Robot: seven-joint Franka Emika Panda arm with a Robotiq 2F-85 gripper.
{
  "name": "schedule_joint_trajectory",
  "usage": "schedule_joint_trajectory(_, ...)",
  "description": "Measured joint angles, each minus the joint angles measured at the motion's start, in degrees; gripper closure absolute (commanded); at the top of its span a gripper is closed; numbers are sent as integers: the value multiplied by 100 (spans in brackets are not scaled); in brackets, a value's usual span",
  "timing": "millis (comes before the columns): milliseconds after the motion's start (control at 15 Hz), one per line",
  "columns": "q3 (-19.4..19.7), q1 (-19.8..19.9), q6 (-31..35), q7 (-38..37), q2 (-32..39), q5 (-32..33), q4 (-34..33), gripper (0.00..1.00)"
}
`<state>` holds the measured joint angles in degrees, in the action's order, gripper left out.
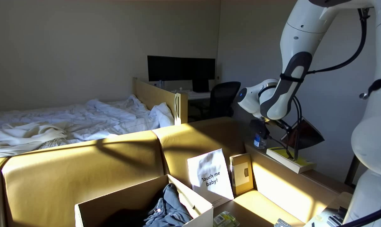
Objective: Remove the yellow book and then the brown book from the box and place them on the right armrest of the chair
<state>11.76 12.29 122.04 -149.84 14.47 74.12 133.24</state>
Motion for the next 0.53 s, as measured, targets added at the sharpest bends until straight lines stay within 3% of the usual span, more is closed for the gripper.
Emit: schedule_joint_trajectory(533, -106, -32, -216, 32, 298, 0, -204, 98)
